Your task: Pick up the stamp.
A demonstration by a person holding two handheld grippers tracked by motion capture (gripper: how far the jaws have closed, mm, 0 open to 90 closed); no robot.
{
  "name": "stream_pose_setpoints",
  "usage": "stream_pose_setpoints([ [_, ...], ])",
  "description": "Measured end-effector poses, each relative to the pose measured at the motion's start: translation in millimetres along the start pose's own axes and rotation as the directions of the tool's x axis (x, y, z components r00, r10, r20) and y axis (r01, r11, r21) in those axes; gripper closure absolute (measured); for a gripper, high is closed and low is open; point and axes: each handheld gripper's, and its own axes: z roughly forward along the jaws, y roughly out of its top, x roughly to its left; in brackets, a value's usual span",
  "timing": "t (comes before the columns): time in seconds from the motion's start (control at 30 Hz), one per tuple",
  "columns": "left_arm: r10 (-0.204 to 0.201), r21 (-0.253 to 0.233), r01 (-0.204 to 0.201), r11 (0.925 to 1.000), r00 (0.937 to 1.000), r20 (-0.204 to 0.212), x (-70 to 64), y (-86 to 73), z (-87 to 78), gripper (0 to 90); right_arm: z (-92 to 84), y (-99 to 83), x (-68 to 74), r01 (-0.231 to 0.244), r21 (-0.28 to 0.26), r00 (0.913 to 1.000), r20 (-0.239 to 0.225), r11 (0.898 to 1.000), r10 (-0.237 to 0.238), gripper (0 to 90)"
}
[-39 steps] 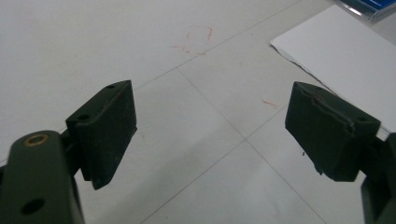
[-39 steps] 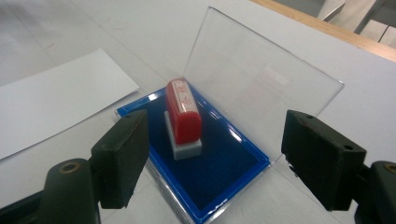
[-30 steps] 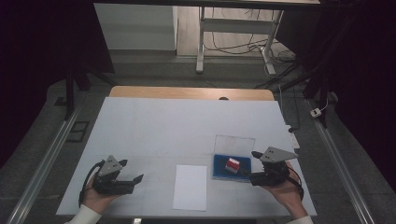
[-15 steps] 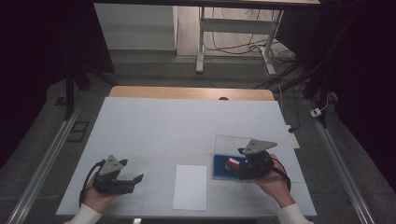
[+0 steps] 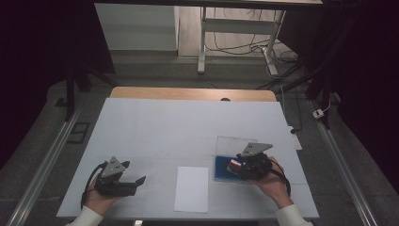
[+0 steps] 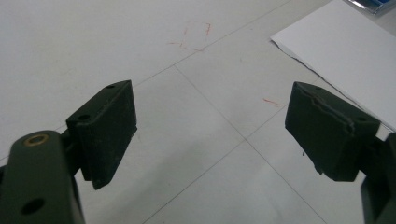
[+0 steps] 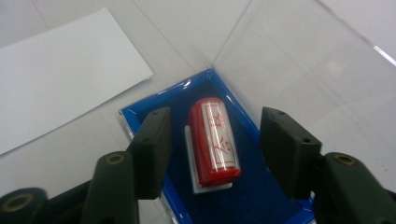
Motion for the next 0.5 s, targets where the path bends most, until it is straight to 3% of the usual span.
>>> stream_pose_setpoints([
  [0.17, -0.002, -0.005, 0.002, 1.0, 1.0, -0.001, -0.3, -1.3, -2.6, 16.8, 4.8, -2.6, -0.8, 0.015, 0.033, 0.9998, -0.012, 0.999, -0.015, 55.2],
  [0.3, -0.017, -0.012, 0.017, 0.9998, 0.9999, 0.002, 1.0, -1.7, -4.3, 16.8, 4.2, -2.7, -1.7, 0.019, 0.028, 0.9995, -0.025, 0.999, -0.018, 65.6],
  [0.5, -0.014, -0.006, 0.014, 0.9999, 0.9999, 0.0, 1.8, -3.3, -3.7, 16.9, 3.0, -4.2, -3.5, 0.021, 0.027, 0.9992, -0.035, 0.999, -0.02, 69.7],
])
